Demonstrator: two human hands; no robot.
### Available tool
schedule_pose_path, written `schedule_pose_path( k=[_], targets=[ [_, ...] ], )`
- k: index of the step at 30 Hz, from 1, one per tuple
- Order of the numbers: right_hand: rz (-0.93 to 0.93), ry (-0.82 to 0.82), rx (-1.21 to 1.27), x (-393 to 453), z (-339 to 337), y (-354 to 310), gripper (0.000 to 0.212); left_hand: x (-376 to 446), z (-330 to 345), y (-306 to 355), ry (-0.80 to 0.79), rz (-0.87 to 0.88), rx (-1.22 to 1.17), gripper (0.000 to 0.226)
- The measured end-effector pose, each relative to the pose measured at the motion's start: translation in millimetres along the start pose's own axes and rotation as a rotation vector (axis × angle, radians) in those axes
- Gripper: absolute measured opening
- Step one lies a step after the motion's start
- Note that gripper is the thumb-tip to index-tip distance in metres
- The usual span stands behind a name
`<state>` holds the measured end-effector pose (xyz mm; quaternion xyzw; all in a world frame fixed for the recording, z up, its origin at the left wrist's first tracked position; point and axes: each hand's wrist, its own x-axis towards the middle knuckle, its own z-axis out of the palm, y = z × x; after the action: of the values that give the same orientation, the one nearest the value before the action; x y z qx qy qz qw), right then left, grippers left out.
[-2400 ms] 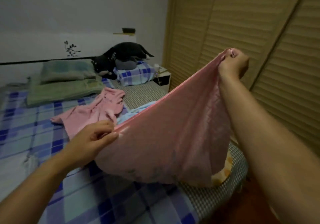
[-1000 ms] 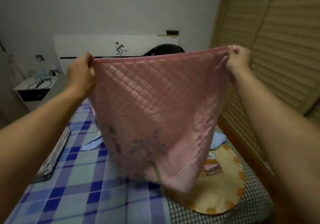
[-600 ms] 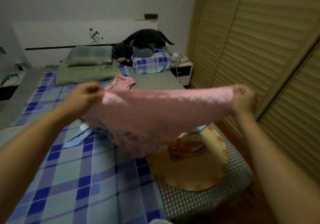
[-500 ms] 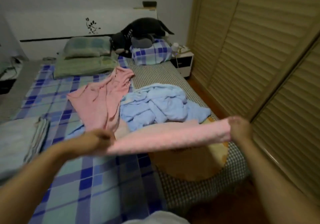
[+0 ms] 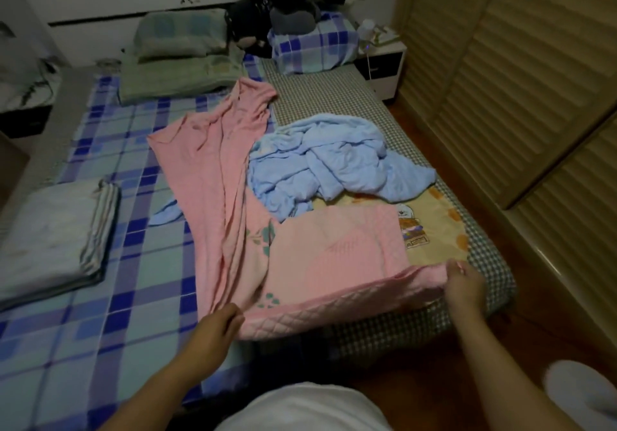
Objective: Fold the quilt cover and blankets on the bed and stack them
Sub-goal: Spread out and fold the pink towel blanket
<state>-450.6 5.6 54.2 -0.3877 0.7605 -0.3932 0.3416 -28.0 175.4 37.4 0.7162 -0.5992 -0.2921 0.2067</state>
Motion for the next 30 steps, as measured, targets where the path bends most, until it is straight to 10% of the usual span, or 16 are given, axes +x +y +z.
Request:
schedule_pose_path(
  k=[8, 12, 16, 30],
  targets=[
    [-0.703, -0.768, -0.281, -114.6, 89.8, -97.7, 0.009, 15.0, -18.9, 48.3, -0.083, 0.274, 0.091, 0.043],
    [-0.673, -1.157, -0.499, -161.7, 139.2, -88.7, 0.061, 29.6, -28.8, 67.2, -0.092, 0.353, -0.004, 0.027],
    [-0.600, -1.059, -0.414, -175.3, 151.6, -80.7, 0.013, 32.5, -38.8, 51.1, -0.072, 0.350, -0.119, 0.018],
    [-0.958, -0.270, -0.537, -180.0, 94.6, -191.3, 0.023, 159.5, -120.4, -20.0, -0.085, 0.650, 0.063, 0.032]
  ],
)
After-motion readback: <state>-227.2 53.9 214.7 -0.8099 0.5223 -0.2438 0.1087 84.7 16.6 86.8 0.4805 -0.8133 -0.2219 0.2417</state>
